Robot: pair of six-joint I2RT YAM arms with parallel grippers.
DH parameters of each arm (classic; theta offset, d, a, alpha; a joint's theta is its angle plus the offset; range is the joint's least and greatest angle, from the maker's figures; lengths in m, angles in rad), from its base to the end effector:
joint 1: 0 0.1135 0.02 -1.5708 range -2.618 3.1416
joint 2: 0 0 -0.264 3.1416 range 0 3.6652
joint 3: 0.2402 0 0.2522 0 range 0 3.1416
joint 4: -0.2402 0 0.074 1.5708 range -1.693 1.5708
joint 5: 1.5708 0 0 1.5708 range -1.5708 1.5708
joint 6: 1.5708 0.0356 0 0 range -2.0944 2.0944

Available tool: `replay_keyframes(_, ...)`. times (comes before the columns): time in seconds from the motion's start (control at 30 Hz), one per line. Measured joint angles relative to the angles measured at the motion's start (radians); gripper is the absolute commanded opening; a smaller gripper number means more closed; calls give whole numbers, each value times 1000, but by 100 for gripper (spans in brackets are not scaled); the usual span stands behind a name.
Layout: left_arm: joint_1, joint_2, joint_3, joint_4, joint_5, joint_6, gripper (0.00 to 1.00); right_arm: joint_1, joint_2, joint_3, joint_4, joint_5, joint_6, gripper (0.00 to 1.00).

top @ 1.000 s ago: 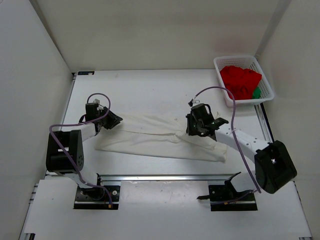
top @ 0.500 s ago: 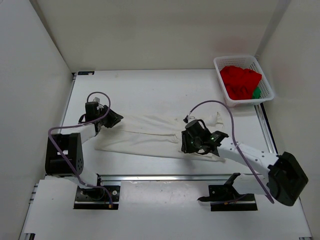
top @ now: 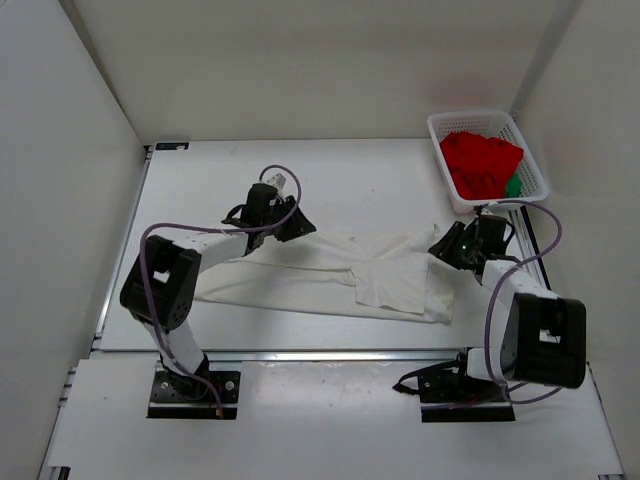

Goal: Fold and stack the t-shirts
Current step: Fold the other side of the tshirt into a rectangle

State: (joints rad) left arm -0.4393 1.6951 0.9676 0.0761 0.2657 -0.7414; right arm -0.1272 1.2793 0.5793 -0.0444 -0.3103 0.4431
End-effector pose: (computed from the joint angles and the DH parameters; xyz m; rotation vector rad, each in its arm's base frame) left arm 0.3234 -0.1623 0.1917 -0.2006 2.3554 -0.9119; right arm 0.2489 -0.0209 0.1813 0.5004 2.2731 0.5188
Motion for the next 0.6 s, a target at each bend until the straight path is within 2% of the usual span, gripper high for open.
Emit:
replay_keyframes(0.13,6,98,32,0,0,5,42,-37,124,22,74,-51,0,32)
replay_keyframes(0.37,68,181,11,22,31,-14,42,-50,252,55,167,-83,2,32)
replay_keyframes(0.43,93,180,-13,43,45,-24,42,-44,282,66,190,-91,5,13)
replay_keyframes(0.53,124,171,-49,89,63,-40,42,-40,303,73,212,-99,23,5)
replay_keyframes(0.6,140,160,-79,121,69,-53,40,-37,300,71,218,-96,32,4)
